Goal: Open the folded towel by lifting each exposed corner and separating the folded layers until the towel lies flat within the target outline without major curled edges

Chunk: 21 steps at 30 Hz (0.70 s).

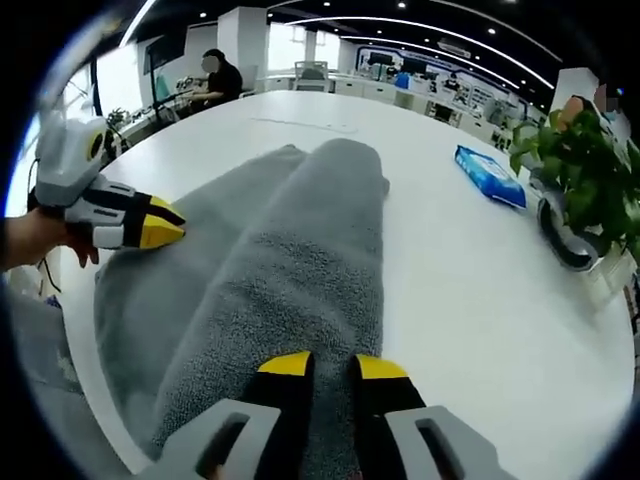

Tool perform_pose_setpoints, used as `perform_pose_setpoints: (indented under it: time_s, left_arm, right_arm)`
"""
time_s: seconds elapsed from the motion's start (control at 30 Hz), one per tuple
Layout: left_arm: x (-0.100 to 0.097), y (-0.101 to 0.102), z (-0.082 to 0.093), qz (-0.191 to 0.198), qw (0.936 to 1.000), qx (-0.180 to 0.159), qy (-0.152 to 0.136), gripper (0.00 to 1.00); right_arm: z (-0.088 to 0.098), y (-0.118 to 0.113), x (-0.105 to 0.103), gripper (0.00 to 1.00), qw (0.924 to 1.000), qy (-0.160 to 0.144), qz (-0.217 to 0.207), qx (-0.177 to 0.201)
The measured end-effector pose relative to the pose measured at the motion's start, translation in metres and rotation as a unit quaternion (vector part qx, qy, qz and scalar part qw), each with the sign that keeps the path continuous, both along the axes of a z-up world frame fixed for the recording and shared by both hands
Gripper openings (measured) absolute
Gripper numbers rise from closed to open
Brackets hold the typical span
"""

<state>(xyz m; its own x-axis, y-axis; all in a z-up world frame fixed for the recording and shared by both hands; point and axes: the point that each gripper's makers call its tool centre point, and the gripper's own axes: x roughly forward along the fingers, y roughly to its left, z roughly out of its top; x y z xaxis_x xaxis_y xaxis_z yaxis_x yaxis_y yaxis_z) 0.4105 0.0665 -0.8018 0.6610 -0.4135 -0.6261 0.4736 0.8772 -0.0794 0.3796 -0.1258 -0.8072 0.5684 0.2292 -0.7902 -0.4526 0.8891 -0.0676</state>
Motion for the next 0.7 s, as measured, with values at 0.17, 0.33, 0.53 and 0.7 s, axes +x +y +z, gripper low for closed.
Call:
perform_pose_setpoints:
  time_s: [0.17,0.33,0.53,0.7]
  left_arm:
    - [-0.002,0.005,0.000,0.016,0.9999,0.000,-0.003,0.08]
    - [-0.006,0.016,0.000,0.042,0.9991,-0.008,-0.001,0.07]
    - [-0.014,0.032,0.000,0.066,0.9977,-0.015,-0.005,0.07]
    - [-0.021,0.051,0.000,0.093,0.9954,-0.021,-0.003,0.07]
  right_arm:
    - [0.000,-0.006,-0.003,0.11,0.9999,0.001,-0.007,-0.007]
    - [0.000,-0.013,-0.010,0.09,0.9997,-0.003,-0.020,-0.017]
    - [0.000,-0.024,-0.018,0.09,0.9993,-0.005,-0.032,-0.021]
    - [0.000,-0.032,-0.024,0.09,0.9987,-0.005,-0.047,-0.021]
